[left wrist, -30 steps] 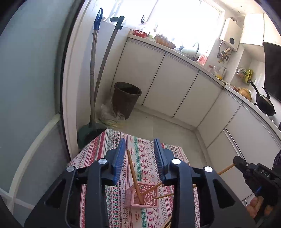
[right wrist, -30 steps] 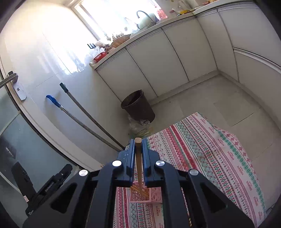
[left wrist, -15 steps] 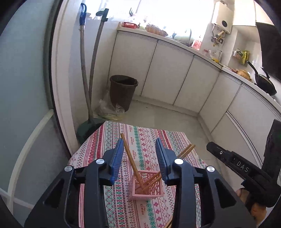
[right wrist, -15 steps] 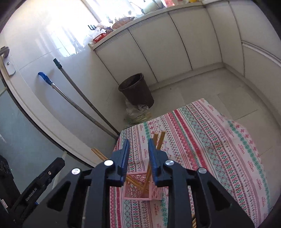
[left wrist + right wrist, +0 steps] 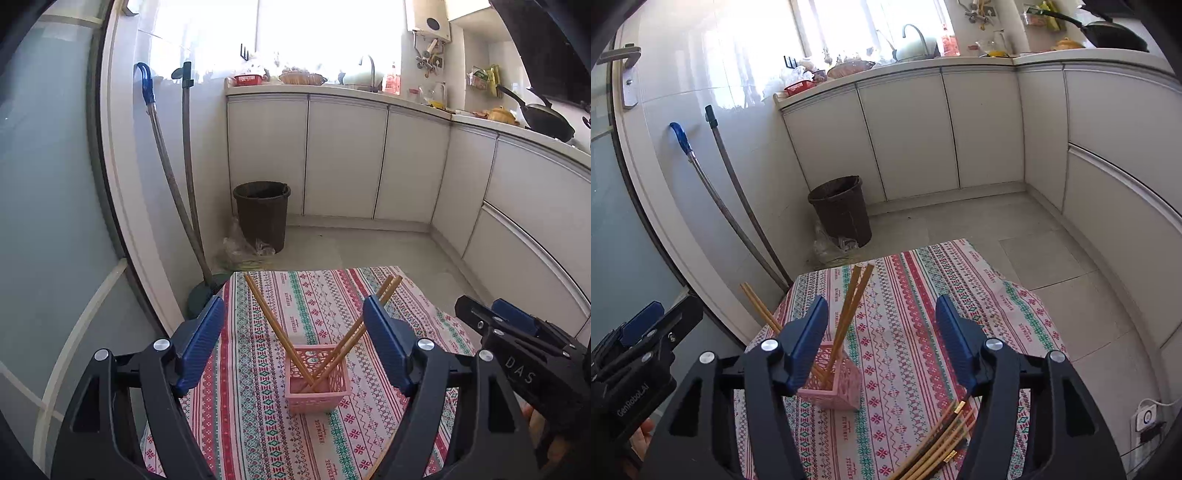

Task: Organize utensils
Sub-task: 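Withdraw both grippers and reach toward the remaining sticks, then grasp a wooden stick from the pile with the left gripper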

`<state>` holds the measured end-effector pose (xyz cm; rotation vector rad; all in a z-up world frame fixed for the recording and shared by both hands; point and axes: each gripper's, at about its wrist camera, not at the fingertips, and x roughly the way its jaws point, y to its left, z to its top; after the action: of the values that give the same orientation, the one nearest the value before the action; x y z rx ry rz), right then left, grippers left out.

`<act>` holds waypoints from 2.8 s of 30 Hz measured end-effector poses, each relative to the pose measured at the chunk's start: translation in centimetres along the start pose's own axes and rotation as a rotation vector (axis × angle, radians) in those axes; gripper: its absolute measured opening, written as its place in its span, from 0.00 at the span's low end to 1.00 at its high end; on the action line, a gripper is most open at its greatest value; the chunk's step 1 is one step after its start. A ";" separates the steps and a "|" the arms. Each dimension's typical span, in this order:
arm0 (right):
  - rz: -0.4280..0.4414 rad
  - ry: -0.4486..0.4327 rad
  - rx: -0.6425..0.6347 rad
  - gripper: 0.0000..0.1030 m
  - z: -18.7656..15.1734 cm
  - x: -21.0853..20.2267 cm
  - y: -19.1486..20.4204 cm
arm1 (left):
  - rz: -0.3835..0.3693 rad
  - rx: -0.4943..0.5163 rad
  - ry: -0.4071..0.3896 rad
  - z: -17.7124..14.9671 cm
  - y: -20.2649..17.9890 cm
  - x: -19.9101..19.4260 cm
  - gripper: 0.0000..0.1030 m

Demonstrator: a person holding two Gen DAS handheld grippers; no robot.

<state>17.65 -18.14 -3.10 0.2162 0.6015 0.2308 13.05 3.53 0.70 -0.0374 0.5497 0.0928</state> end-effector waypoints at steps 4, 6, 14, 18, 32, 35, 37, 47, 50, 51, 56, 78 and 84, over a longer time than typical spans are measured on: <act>-0.043 0.000 0.001 0.64 -0.8 -0.5 -0.9 | -0.002 0.010 0.002 -0.6 -0.7 -0.2 0.78; -0.053 0.005 0.004 0.67 -1.2 -0.7 -1.4 | -0.007 0.015 0.001 -0.8 -1.0 -0.2 0.82; -0.127 0.008 0.006 0.74 -2.5 -1.1 -2.7 | -0.022 0.025 0.027 -1.8 -2.1 -0.1 0.88; -0.157 0.007 0.015 0.81 -2.9 -1.4 -3.6 | -0.028 0.021 0.043 -2.2 -2.4 0.1 0.92; -0.226 0.034 0.030 0.94 -4.2 -1.7 -6.4 | -0.073 0.077 0.163 -3.7 -4.3 2.1 0.93; -0.244 0.065 0.036 0.94 -4.9 -1.8 -7.7 | -0.126 0.071 0.209 -3.9 -4.9 2.5 0.93; -0.253 0.083 0.051 0.94 -5.3 -1.8 -8.6 | -0.175 0.061 0.255 -4.2 -5.3 3.1 0.93; -0.280 0.174 0.400 0.94 -6.4 -2.8 -17.5 | -0.361 0.074 0.574 -7.6 -10.8 9.0 0.93; -0.258 0.215 0.453 0.94 -6.9 -2.3 -18.7 | -0.358 0.086 0.657 -8.6 -12.9 11.9 0.93; -0.247 0.228 0.465 0.94 -7.0 -2.1 -18.9 | -0.356 0.081 0.681 -8.8 -13.3 12.7 0.93; -0.182 0.287 0.538 0.94 -7.4 -1.4 -20.0 | -0.316 0.075 0.851 -10.9 -14.7 18.0 0.93; -0.111 0.424 0.654 0.94 -9.1 1.1 -21.3 | -0.182 0.319 0.842 -15.2 -17.6 21.5 0.26; -0.202 0.435 0.616 0.94 -9.8 2.1 -20.5 | -0.228 0.271 0.795 -15.8 -16.1 20.0 0.07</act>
<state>16.76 -35.76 -17.55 0.7069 1.1143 -0.1165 23.38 -11.84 -23.02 0.1336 1.3428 -0.2325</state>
